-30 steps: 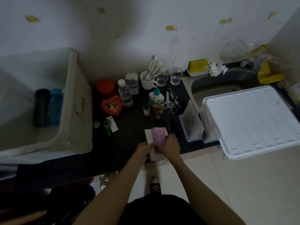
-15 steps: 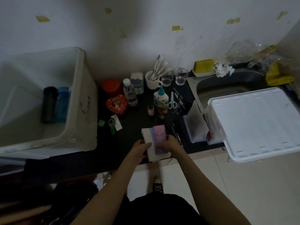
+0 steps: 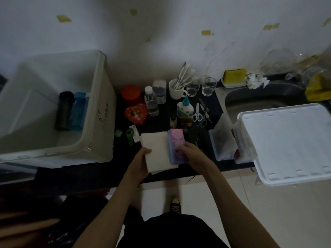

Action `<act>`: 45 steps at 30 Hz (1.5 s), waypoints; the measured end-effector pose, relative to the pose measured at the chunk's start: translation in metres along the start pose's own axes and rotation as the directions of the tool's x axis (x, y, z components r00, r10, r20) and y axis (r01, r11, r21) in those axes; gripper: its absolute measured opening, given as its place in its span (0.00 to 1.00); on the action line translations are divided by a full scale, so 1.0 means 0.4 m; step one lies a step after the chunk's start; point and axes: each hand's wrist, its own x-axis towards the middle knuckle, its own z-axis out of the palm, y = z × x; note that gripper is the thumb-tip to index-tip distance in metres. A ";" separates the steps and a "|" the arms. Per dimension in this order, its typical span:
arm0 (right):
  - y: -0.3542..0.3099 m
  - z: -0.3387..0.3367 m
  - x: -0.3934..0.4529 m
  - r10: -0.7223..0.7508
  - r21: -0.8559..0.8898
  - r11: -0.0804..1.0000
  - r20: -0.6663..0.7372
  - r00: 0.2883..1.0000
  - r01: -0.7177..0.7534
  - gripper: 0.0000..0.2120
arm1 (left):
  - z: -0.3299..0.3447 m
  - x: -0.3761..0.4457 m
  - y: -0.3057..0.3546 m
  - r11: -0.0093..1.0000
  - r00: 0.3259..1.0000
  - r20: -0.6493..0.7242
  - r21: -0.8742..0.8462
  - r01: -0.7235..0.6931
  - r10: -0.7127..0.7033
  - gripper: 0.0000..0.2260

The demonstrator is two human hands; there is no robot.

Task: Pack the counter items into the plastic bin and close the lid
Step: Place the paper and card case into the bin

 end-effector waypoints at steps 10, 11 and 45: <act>0.007 0.076 0.011 -0.029 -0.259 0.965 0.043 0.999 0.039 0.18 | -0.005 -0.015 0.002 0.986 0.997 -0.021 -0.152 -0.072 0.070 0.14; 0.008 0.077 0.010 -0.026 -0.273 0.961 0.042 0.999 0.036 0.18 | -0.013 -0.015 0.007 0.988 0.997 -0.029 -0.137 -0.077 0.074 0.14; -0.099 0.200 -0.049 -0.201 -0.136 0.962 0.241 0.950 0.238 0.46 | 0.100 -0.093 0.186 0.934 0.958 0.025 0.219 -0.284 0.285 0.28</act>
